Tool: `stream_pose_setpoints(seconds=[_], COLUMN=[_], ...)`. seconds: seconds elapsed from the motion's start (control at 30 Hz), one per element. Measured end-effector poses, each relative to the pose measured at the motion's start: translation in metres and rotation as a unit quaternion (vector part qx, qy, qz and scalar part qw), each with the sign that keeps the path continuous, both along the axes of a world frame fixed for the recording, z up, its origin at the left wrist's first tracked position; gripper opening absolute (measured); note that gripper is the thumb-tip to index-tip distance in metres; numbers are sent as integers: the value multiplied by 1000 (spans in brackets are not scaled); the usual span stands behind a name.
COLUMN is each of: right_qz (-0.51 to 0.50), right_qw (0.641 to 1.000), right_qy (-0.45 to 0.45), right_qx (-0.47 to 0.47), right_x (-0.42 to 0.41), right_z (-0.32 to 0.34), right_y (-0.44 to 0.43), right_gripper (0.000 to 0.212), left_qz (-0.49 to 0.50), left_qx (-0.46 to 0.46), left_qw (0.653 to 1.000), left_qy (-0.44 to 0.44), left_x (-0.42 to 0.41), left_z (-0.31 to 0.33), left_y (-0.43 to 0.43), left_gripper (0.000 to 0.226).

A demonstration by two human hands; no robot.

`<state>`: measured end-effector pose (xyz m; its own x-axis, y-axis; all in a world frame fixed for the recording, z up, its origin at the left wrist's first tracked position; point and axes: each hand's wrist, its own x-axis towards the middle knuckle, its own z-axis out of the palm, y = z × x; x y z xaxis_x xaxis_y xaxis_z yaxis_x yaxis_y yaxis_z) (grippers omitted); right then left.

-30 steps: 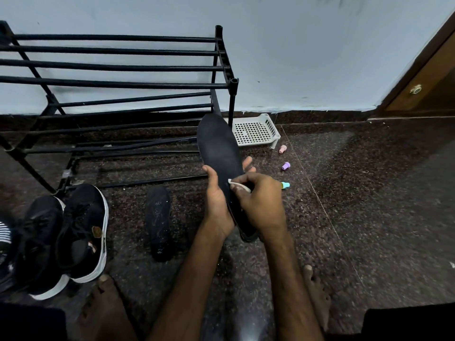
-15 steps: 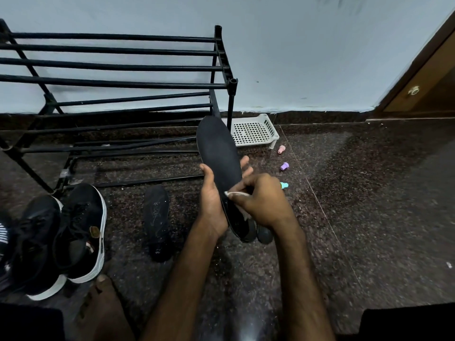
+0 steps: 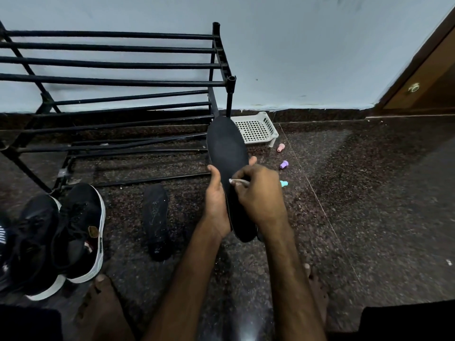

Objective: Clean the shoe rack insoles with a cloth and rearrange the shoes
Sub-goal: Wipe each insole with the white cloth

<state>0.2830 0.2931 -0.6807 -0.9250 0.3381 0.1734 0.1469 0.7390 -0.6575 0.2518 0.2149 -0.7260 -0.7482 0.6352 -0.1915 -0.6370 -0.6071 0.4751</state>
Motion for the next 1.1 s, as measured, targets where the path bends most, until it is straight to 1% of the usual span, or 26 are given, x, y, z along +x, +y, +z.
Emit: stream_pose_setpoints(seconds=[0.07, 0.1, 0.13, 0.17, 0.2, 0.27, 0.3, 0.37, 0.4, 0.47, 0.5, 0.53, 0.63, 0.67, 0.73, 0.77, 0.83, 0.87, 0.9, 0.93, 1.0, 1.03, 1.1], right_qz=[77, 104, 111, 90, 48, -30, -39, 11, 50, 107, 103, 72, -61, -76, -36, 4, 71, 74, 51, 8, -68, -81, -38], right_qw=[995, 990, 988, 990, 995, 998, 999, 999, 997, 990, 990, 993, 998, 997, 999, 999, 994, 992, 993, 996, 997, 996, 999], right_qy=[-37, -69, -91, -95, -84, -46, -26, -8, -18, -67, -82, -80, -22, 1, 23, 8, -65, -94, -102, -89, -32, -6, 11], right_qx=[-47, -59, -56, -44, -30, 2, 1, -43, -64, -70, -58, -41, 16, 25, -9, -37, -61, -46, -21, -1, 30, 38, 9], right_x=[-1, 0, 0, 0, 1, 1, 1, 0, 1, 3, 3, 4, 1, -1, -5, -5, -2, -1, -1, -1, -2, -2, -2], right_z=[4, 6, 5, 3, -1, -4, -3, 2, 6, 9, 8, 4, -4, -4, 0, 3, 8, 7, 5, 2, -2, -2, -1], right_y=[0, 3, 7, 10, 13, 11, 7, -1, -2, 1, 5, 8, 10, 8, 5, 4, 6, 8, 11, 13, 13, 11, 8], right_gripper=[7, 5, 3, 2, 3, 1, 4, 8, 7, 4, 3, 3, 2, 3, 6, 6, 3, 2, 3, 3, 2, 3, 4], left_qz=[-1, 9, 23, 31, 29, 11, 4, -3, -5, 8, 21, 31, 24, 16, 14, 14, 19, 26, 30, 25, 9, 7, 10], left_qx=[-6, -3, 2, 8, 11, 7, 3, 0, 3, 15, 17, 11, -11, -18, -30, -25, -7, -3, -1, 4, 0, -4, -19], left_qw=[1000, 1000, 999, 999, 999, 1000, 1000, 1000, 1000, 1000, 999, 999, 1000, 1000, 999, 999, 1000, 999, 999, 1000, 1000, 1000, 1000], left_qy=[-5, -16, -23, -22, -17, -11, -9, -5, -6, -22, -26, -22, -14, -14, -20, -21, -23, -21, -15, -7, -5, -7, -16], left_x=[-2, -3, -4, -4, -3, 1, 2, 1, -1, -4, -6, -7, -3, -1, 1, 0, -3, -4, -5, -5, -3, -4, -5], left_z=[-1, -2, -3, -3, -1, -1, -1, -4, -5, -5, -5, -7, -6, -6, -6, -5, -3, -4, -4, -5, -6, -6, -5], left_y=[-5, -6, -7, -6, -5, 0, 1, -1, -2, -5, -5, -5, -2, -1, -1, -3, -7, -8, -8, -7, -3, -2, -4], left_gripper=[96, 94, 92, 89, 88, 88, 89, 92, 94, 94, 92, 90, 85, 83, 81, 82, 86, 88, 89, 89, 86, 84, 84])
